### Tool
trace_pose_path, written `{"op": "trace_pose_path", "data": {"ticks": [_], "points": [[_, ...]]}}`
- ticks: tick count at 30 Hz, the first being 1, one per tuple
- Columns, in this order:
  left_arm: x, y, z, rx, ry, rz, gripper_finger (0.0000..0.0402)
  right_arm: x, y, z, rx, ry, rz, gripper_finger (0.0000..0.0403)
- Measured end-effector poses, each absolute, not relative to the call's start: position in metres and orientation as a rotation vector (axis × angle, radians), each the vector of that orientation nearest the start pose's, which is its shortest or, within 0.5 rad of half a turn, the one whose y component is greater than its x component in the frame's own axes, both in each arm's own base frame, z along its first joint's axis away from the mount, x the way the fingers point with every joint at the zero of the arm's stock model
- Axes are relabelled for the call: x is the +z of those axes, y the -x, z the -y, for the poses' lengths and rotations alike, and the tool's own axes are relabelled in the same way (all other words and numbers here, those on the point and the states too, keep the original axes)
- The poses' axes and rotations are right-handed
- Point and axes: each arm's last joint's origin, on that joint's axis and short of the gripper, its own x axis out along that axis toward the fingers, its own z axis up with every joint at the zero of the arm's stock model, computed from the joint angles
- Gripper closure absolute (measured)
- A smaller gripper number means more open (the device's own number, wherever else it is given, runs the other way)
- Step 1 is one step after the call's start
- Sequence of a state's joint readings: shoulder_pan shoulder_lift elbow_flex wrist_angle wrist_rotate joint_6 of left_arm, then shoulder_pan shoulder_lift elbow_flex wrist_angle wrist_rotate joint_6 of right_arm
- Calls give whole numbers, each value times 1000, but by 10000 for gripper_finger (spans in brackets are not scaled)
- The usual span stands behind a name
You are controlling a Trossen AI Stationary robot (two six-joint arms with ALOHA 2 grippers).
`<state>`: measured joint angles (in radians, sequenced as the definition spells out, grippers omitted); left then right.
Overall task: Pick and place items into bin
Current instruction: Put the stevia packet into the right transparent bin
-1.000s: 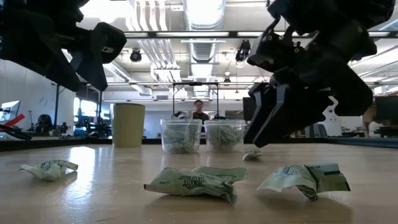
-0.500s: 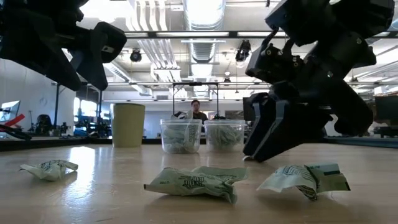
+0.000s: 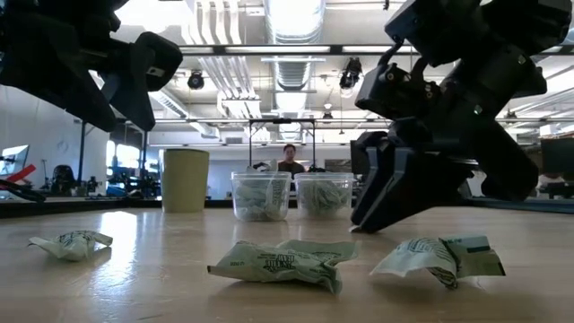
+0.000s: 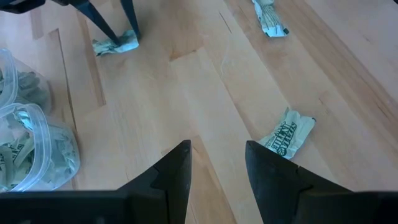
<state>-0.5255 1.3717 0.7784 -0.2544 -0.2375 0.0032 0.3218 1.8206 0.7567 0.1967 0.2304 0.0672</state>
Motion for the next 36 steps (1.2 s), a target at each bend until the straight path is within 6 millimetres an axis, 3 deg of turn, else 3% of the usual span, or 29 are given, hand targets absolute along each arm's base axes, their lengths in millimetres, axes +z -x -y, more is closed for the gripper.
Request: {"op": "trace_pose_path", "data": {"ticks": [10,20,36], "points": [[203,-235,129,-272,-320,-789,267,102,-306,-95,65,204,-838,389],[203,-235,128,-271,-321,-788,267,110,-311,-96,76,240,-811,394],[203,-235,128,-271,-322,-787,267,162,-301,-114,50,358,-625,395]]}}
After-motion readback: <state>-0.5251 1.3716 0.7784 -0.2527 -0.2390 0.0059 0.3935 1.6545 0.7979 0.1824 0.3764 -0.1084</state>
